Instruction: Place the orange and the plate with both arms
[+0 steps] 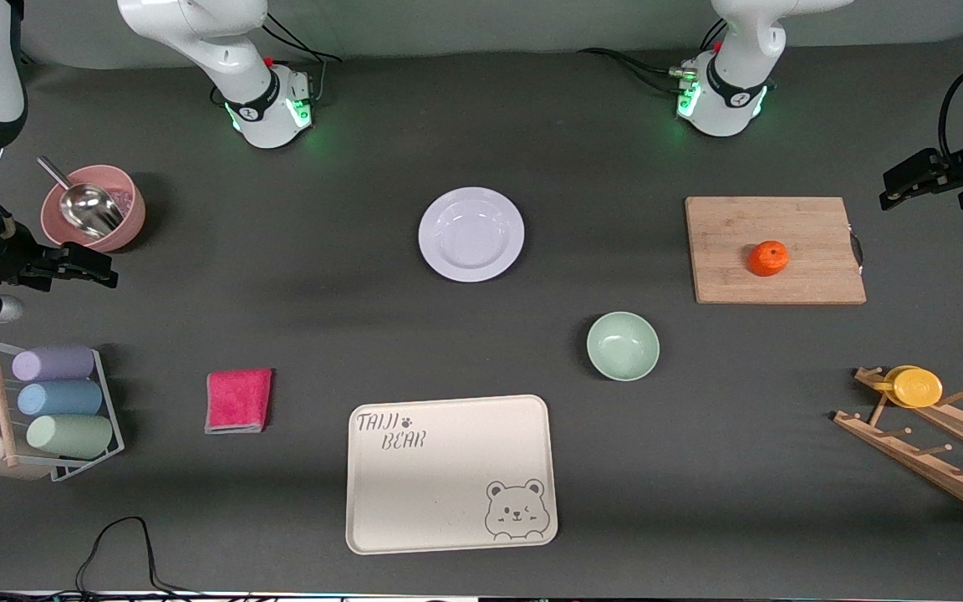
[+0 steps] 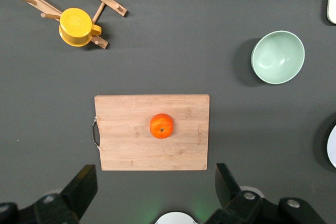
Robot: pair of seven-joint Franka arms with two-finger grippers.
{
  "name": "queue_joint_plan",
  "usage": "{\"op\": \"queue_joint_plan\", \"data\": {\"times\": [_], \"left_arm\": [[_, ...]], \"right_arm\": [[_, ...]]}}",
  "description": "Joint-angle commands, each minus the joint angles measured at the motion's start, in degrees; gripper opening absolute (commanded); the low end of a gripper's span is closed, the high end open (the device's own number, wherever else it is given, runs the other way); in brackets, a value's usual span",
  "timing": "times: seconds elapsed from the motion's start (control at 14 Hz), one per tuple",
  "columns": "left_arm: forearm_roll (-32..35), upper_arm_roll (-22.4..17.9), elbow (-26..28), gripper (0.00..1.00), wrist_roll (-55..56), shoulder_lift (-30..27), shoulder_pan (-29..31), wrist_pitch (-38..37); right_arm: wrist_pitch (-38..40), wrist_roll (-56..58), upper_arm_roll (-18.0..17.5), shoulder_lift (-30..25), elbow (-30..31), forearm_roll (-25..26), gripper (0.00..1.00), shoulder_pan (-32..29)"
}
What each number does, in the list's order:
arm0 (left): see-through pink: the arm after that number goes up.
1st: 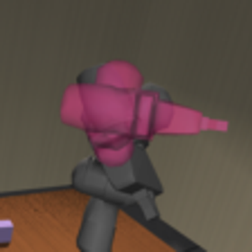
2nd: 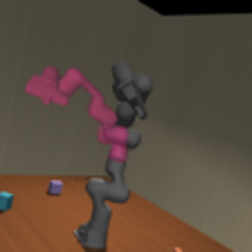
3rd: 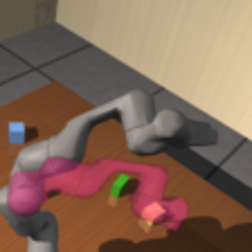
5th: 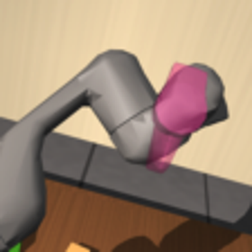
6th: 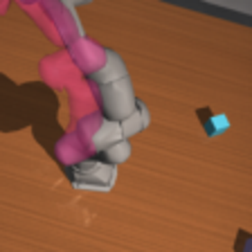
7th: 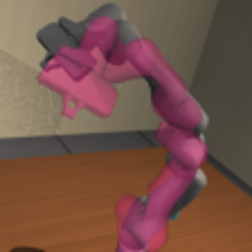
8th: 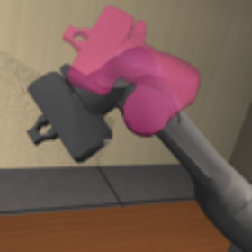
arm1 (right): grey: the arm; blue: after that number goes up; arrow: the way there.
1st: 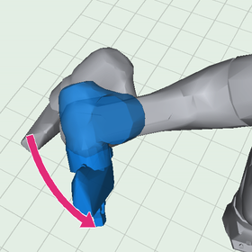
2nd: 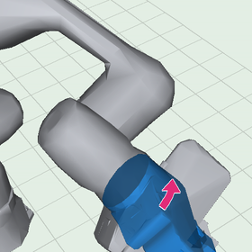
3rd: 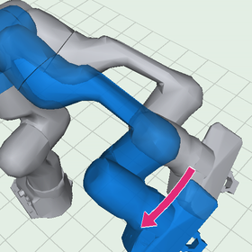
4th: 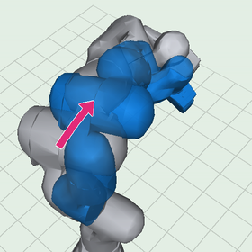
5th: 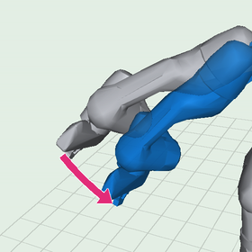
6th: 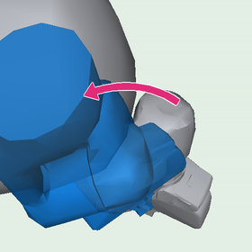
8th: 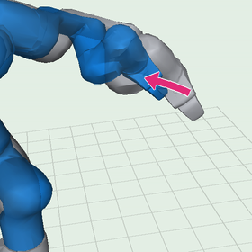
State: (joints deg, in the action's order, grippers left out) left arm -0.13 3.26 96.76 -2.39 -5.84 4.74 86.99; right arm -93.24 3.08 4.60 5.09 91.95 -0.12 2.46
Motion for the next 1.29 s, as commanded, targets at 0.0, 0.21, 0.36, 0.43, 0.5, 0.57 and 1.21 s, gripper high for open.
{"op": "queue_joint_plan", "data": {"times": [0.0, 0.21, 0.36, 0.43, 0.5, 0.57, 1.21], "left_arm": [[-0.22, -0.10, -0.61, 1.00, 0.19, 0.39, -0.16, 0.02], [-0.22, -0.10, -0.52, 1.00, 0.55, 0.66, -0.16, -0.06], [-0.22, -0.18, -0.44, 1.00, 0.02, 0.74, -0.08, -0.33], [-0.22, -0.18, 0.26, 1.00, -0.33, 0.74, 0.01, -0.24], [-0.22, -0.18, 1.31, 1.00, -0.33, 0.57, 0.01, 0.37], [-0.22, -0.18, 2.10, 1.00, -0.51, 0.57, 0.10, 0.90], [0.30, -0.89, 31.42, 1.00, -0.69, -4.00, 0.19, 24.68]], "right_arm": [[0.43, -0.88, 0.06, -0.43, -0.28, 0.38, 1.00, 0.27], [0.43, -0.79, 0.06, -0.35, -0.28, 0.38, 1.00, 0.27], [0.51, -0.79, 0.06, -0.35, -0.28, 0.47, 1.00, 0.27], [0.43, -0.79, 0.06, -0.35, -0.28, 0.47, 1.00, 0.27], [0.51, -0.79, 0.14, -0.35, -0.28, 0.47, 1.00, 0.27], [0.52, -0.79, 0.15, -0.35, -0.28, 0.38, 1.00, 0.27], [0.43, -1.76, -0.12, -8.15, 8.05, -1.29, 1.00, 0.88]]}}
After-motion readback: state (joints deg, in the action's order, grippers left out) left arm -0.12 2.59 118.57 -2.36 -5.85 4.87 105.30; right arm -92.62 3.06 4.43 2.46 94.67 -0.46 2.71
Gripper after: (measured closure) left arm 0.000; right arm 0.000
